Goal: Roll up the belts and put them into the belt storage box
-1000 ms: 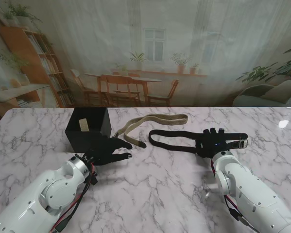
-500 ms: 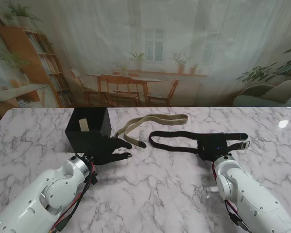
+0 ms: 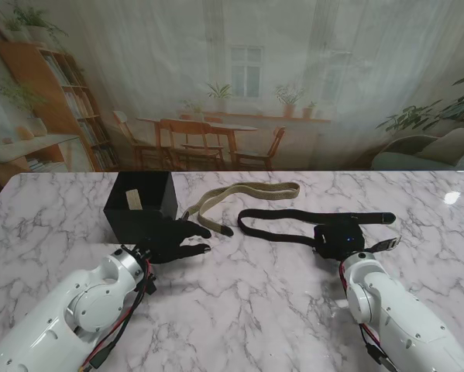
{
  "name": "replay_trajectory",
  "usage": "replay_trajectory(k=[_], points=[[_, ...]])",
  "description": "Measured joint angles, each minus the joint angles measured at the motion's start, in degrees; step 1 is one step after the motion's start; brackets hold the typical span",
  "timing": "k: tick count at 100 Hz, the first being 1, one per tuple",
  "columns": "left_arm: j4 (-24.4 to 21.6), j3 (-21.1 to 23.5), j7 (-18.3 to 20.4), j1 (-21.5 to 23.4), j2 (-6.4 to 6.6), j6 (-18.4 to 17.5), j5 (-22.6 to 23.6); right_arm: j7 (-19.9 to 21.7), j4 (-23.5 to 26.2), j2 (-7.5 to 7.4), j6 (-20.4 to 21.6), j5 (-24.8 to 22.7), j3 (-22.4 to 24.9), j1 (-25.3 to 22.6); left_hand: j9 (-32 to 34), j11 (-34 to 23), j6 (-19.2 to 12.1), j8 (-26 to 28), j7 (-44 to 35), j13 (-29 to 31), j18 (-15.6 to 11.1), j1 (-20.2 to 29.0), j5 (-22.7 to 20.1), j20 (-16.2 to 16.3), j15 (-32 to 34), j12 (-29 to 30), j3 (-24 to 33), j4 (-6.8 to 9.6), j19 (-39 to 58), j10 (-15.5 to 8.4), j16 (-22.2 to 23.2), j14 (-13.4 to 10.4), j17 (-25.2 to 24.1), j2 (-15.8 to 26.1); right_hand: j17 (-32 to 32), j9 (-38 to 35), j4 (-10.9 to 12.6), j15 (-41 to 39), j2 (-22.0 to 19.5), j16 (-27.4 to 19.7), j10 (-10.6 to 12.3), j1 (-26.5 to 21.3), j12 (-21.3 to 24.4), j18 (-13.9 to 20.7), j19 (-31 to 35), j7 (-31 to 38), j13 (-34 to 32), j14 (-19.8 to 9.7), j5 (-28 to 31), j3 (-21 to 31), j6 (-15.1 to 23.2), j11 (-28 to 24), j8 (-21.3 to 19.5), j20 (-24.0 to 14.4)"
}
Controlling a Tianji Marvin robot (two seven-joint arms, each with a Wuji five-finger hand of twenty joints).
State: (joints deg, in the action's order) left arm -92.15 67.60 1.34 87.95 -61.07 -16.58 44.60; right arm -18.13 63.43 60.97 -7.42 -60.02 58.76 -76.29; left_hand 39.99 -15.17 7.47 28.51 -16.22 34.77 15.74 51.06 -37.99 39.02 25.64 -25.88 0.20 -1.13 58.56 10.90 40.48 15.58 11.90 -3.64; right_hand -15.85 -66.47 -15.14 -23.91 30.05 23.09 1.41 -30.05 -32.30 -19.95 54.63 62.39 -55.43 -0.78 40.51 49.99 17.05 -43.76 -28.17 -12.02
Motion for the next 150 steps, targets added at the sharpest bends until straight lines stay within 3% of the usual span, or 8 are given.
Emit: replay_trajectory(k=[12, 36, 56, 64, 84, 112, 127, 150], points=[[0.32, -0.28, -0.10, -0.30, 0.01, -0.12, 0.00, -0.45, 0.09, -0.07, 1.23, -0.38, 0.68, -0.36, 0.00, 0.00, 0.00, 0.00, 0.00, 0.00, 0.00, 0.00, 0.00, 0.01, 0.00, 0.00, 0.00, 0.00, 0.00, 0.00, 0.00, 0.00, 0.00, 0.00, -4.18, -2.05, -0.01, -2.87, 0.01, 2.29, 0.48, 0.00, -1.88, 0.30, 5.12, 0.01, -3.04, -0.12, 0.00, 0.09, 0.00, -2.11, 0.00, -2.72], [1.41, -2.15, -0.46, -1.97, 0.01, -0.29, -0.52, 0.54, 1.74, -0.56, 7.67, -1.52, 4.02, -2.16, 0.00, 0.00, 0.00, 0.00, 0.00, 0.00, 0.00, 0.00, 0.00, 0.01, 0.00, 0.00, 0.00, 0.00, 0.00, 0.00, 0.00, 0.00, 0.00, 0.00, -14.58, -3.83, -0.91, -7.03, 0.60, 6.16, 0.80, -3.45, -7.33, 7.36, 12.75, 0.07, -8.53, 0.12, -0.58, 0.55, -2.92, -5.76, 0.03, -6.46], [2.63, -4.80, 0.56, -4.59, 0.10, -0.22, -0.96, 2.22, 3.71, -0.75, 10.24, -0.99, 6.48, -3.68, -0.05, 0.00, 0.00, 0.00, 0.00, 0.00, 0.00, -0.01, 0.00, 0.02, 0.00, 0.02, 0.00, 0.00, 0.00, 0.00, 0.00, 0.00, 0.03, 0.00, -20.78, -3.92, -1.35, -8.76, 1.10, 8.35, -1.52, -6.18, -13.02, 4.36, 13.36, 0.69, -15.00, 2.19, -0.99, 0.50, -5.07, -9.75, 0.05, -6.65], [3.63, -6.44, 0.40, -6.06, 0.13, -0.22, -0.96, 3.86, 5.11, -0.77, 11.70, -0.80, 7.84, -4.56, -3.72, 3.07, 0.00, 0.00, 0.00, -1.30, -0.04, -0.01, 0.15, -2.16, -3.78, 3.18, 0.00, 0.00, -4.27, -0.07, -3.47, -0.11, -1.41, 0.00, -21.33, -3.83, -1.35, -8.88, 1.10, 9.08, -1.94, -6.37, -14.42, 3.70, 13.37, 0.83, -15.77, 2.61, -1.38, 0.50, -5.08, -11.11, 0.00, -6.65], [6.13, -10.53, 0.64, -10.06, 0.13, 0.31, -0.69, 7.79, 9.57, -0.97, 15.95, -0.83, 11.49, -7.41, -20.74, 12.01, -1.65, -6.38, 8.99, -12.05, -4.87, -0.61, 12.31, -11.97, -13.71, 14.23, -0.01, 0.00, -20.47, -1.32, -15.43, -2.38, -6.77, -3.61, -21.51, -3.80, -1.35, -10.27, 1.10, 11.01, -2.30, -6.99, -15.98, 3.63, 13.38, 0.84, -16.49, 2.77, -1.47, -0.03, -5.09, -13.26, -0.08, -6.25], [12.32, -22.42, 4.12, -20.52, 0.40, 1.12, -4.52, 13.43, 17.96, -1.34, 20.82, -0.72, 16.57, -12.58, -24.29, 12.98, -2.96, -12.24, 13.60, -14.90, -9.11, -3.09, 18.97, -14.99, -15.65, 17.55, 0.10, 0.01, -24.71, -2.53, -21.26, -6.04, -8.02, -11.54, -22.03, -3.80, -1.35, -11.32, 1.12, 11.93, -2.54, -7.66, -17.29, 3.69, 13.50, 0.85, -16.49, 2.87, -1.50, -0.21, -5.68, -14.51, -0.08, -6.24], [16.62, -31.56, 4.36, -27.87, -0.35, 3.16, -7.03, 15.74, 22.33, -1.34, 23.87, -0.14, 19.18, -15.66, -27.04, 11.92, -3.02, -12.94, 13.99, -15.53, -10.55, -3.00, 19.73, -15.63, -15.70, 18.19, 0.13, 0.01, -25.30, -3.68, -21.49, -7.01, -8.16, -11.68, -22.07, -3.80, -1.35, -11.54, 1.12, 12.27, -2.72, -9.10, -17.86, 3.69, 13.56, 0.85, -16.49, 2.96, -1.52, -0.69, -7.06, -14.66, -0.09, -6.24], [22.22, -39.18, 4.32, -34.99, -4.16, 5.40, -10.98, 17.53, 26.05, -1.35, 26.42, 1.31, 21.60, -19.04, -27.83, 10.17, -3.51, -14.30, 14.58, -15.54, -11.54, 2.29, 22.27, -15.63, -15.70, 18.22, 2.52, 0.02, -24.55, -5.12, -21.54, -8.12, -8.07, -11.35, -22.08, -3.80, -1.35, -11.60, 1.13, 12.72, -2.89, -9.37, -17.97, 3.69, 13.59, 0.85, -16.49, 3.10, -1.52, -0.69, -7.25, -14.73, -0.09, -6.24]])
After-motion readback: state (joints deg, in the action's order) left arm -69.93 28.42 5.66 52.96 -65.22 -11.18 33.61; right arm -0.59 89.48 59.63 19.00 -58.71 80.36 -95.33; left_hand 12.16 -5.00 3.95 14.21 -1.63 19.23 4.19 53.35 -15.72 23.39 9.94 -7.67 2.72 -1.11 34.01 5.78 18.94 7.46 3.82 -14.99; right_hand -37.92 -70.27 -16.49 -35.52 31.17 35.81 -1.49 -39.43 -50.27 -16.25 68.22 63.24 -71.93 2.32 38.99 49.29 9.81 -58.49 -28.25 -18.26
